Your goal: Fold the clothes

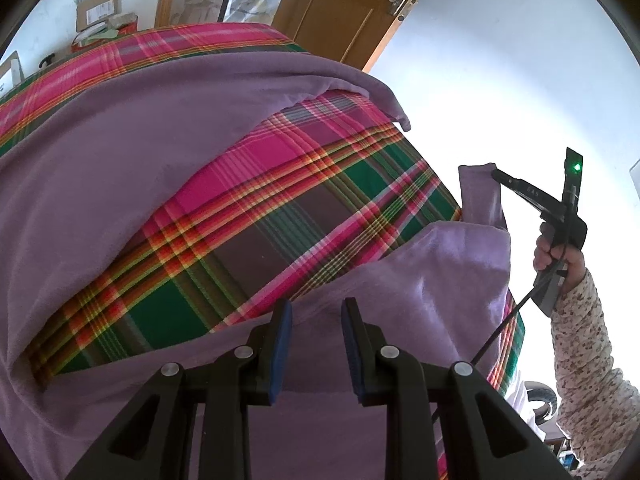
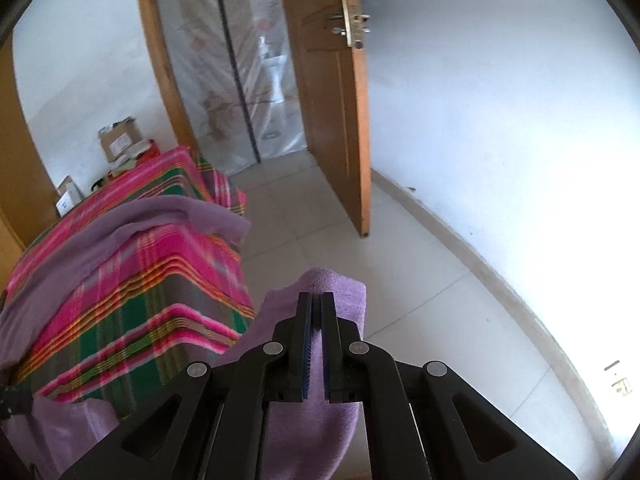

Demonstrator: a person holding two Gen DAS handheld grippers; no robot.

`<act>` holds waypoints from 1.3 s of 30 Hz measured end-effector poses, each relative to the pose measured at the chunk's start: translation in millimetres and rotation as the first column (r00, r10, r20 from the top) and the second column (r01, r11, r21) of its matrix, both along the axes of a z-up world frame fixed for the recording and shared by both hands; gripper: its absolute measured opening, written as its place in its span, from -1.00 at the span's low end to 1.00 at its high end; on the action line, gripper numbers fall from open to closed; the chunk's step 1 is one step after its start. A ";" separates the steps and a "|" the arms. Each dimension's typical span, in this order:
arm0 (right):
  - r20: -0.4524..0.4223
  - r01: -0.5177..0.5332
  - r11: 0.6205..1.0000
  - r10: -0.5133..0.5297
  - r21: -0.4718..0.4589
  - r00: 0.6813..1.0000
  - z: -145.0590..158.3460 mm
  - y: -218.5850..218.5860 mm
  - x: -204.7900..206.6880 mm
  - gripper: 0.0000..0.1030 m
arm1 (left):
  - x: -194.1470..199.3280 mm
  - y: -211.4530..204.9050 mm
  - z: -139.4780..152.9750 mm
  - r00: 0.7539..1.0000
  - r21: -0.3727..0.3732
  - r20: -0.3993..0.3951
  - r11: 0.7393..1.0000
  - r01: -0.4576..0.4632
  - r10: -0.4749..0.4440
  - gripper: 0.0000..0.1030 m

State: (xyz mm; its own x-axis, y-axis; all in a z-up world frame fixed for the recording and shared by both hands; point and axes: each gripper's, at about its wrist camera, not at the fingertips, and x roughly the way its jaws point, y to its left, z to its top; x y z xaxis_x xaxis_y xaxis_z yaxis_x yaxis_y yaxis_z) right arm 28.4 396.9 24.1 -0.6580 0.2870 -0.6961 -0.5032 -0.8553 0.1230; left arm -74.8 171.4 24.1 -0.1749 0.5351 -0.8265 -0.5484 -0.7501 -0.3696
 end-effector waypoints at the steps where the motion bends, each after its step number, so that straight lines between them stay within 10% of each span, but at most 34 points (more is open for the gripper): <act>1: -0.002 0.014 1.000 -0.014 -0.003 1.000 -0.1 3.1 2.6 -0.91 | -0.1 1.0 -0.4 1.000 -0.007 -0.003 1.000 0.002 -0.002 -0.49; 25: 0.067 0.158 0.987 -0.156 -0.035 0.986 -29.1 42.1 41.4 -0.91 | 7.1 35.3 -8.2 0.992 -0.081 -0.046 0.991 0.110 -0.114 -0.34; 32: 0.107 0.163 0.983 -0.153 -0.085 0.982 -46.0 44.2 43.7 -0.91 | 9.7 39.8 -7.6 0.988 -0.081 -0.072 0.988 0.133 -0.139 -0.95; 39: 0.063 0.171 0.985 -0.169 -0.033 0.984 -31.5 42.3 36.9 -0.91 | 1.9 31.7 7.9 0.990 -0.012 -0.115 0.996 0.085 -0.085 -0.96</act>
State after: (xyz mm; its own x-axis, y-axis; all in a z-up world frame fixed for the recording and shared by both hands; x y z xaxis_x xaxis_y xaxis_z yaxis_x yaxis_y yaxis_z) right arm 65.3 439.1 -7.3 -0.5590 0.3638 -0.7451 -0.6484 -0.7518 0.1194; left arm -72.9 203.1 32.0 -0.2231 0.5462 -0.8074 -0.6489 -0.7013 -0.2952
